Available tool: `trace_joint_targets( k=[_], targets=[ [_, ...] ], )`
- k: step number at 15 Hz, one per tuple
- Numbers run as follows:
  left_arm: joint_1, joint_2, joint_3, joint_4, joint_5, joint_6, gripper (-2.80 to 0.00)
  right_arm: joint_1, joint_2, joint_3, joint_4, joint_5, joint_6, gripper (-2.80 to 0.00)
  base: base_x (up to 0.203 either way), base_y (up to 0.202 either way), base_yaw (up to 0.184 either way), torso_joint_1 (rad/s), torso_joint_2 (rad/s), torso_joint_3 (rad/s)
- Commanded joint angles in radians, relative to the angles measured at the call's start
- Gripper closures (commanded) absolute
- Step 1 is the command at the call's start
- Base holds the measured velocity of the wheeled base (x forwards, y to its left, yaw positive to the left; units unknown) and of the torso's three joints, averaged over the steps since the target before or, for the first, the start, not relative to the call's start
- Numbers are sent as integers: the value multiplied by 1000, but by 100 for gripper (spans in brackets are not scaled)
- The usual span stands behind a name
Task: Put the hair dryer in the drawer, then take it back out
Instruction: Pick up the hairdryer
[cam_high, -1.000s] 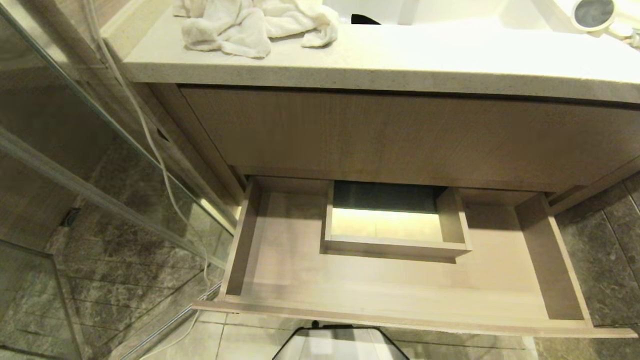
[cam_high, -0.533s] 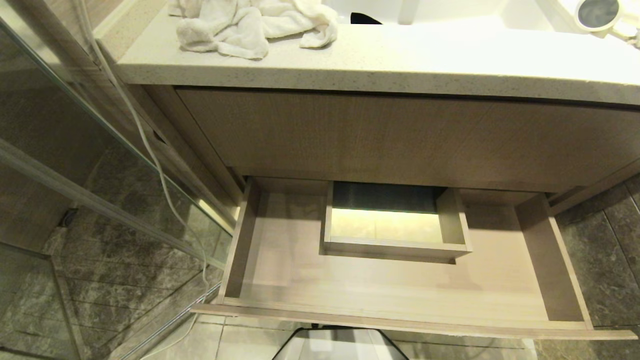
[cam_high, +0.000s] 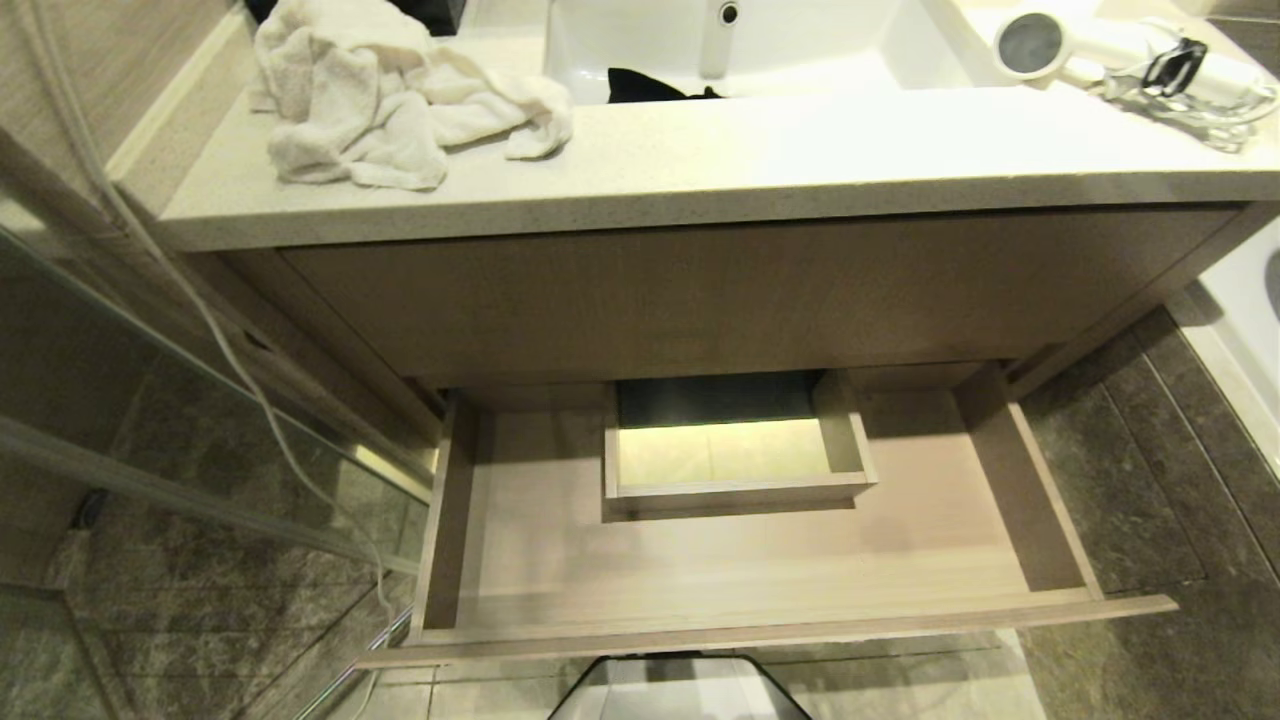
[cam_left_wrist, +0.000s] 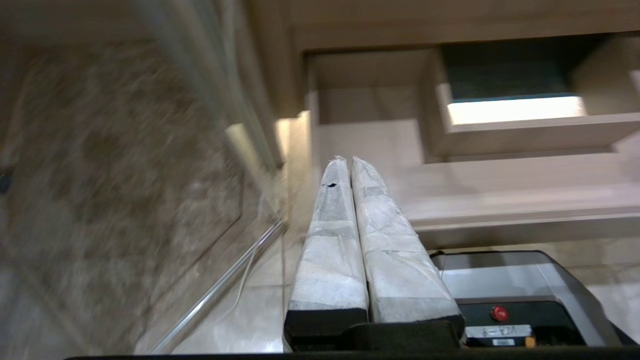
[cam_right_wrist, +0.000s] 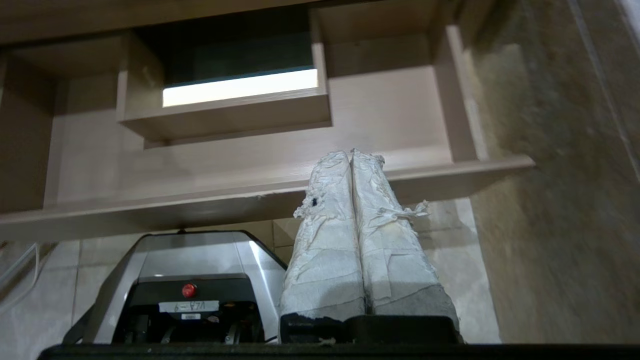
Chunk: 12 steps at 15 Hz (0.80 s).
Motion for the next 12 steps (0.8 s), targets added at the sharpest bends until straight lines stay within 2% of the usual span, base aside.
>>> trace_joint_targets(
  k=[1, 3, 12],
  targets=[
    [0, 0, 2, 2, 0, 0, 0, 0, -2, 0, 0, 2, -1, 0, -2, 20, -139, 213, -345, -141],
    [0, 0, 2, 2, 0, 0, 0, 0, -2, 0, 0, 2, -1, 0, -3, 15, -115, 95, -154, -66],
    [0, 0, 2, 2, 0, 0, 0, 0, -2, 0, 2, 2, -6, 0, 0, 0, 0, 9, -15, -5]
  ],
)
